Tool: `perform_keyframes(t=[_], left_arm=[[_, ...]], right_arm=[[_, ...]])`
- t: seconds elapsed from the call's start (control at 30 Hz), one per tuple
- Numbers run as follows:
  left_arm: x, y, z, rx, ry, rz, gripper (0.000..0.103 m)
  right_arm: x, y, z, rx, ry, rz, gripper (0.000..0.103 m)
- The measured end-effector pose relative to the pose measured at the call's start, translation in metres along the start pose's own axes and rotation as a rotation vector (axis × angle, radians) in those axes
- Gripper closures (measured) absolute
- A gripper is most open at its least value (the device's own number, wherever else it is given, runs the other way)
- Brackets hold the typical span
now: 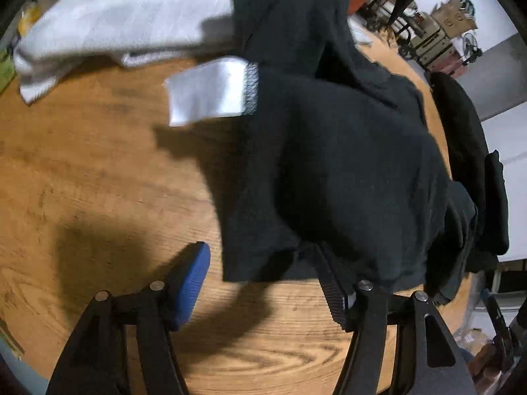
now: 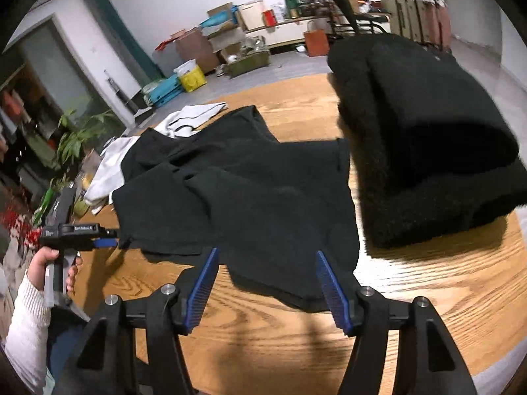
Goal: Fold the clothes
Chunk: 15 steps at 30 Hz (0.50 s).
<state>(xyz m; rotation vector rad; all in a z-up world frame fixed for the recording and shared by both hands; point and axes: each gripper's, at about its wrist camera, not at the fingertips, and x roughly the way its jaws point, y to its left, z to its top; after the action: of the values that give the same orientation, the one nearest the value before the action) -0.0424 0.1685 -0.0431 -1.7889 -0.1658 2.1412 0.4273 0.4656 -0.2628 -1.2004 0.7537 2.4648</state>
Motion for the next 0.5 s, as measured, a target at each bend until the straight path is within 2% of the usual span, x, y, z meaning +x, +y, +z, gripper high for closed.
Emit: perform_keyframes(t=[0.03,0.1,0.17,0.23,0.4,0.5], left_arm=[[0.003,-0.003,0.0,0.01,0.016,-0.015,0.053],[0.005,-0.008,0.0,0.028,0.041,-0.049,0.1],[-0.005,-0.011,-0.002,0.038,0.041,-0.097,0.1],[-0.022,-0.011,-0.004,0.044,0.028,-0.146,0.1],[-0.12,0.011,-0.011,0.018,-0.138,-0.272,0.1],[-0.161,0.051,-0.018,-0.039,-0.211,-0.222,0.1]], right_arm=[[0.007,-0.003,-0.001,0.017,0.009,0.0,0.038],[0.01,-0.009,0.002,0.049,0.007,0.002,0.035],[0.009,-0.017,0.006,0.083,-0.009,0.003,0.03],[0.009,-0.027,0.009,0.135,-0.01,-0.002,0.03],[0.02,-0.04,0.009,0.202,0.035,-0.014,0.03],[0.028,-0.04,0.009,0.203,0.062,-0.045,0.03]])
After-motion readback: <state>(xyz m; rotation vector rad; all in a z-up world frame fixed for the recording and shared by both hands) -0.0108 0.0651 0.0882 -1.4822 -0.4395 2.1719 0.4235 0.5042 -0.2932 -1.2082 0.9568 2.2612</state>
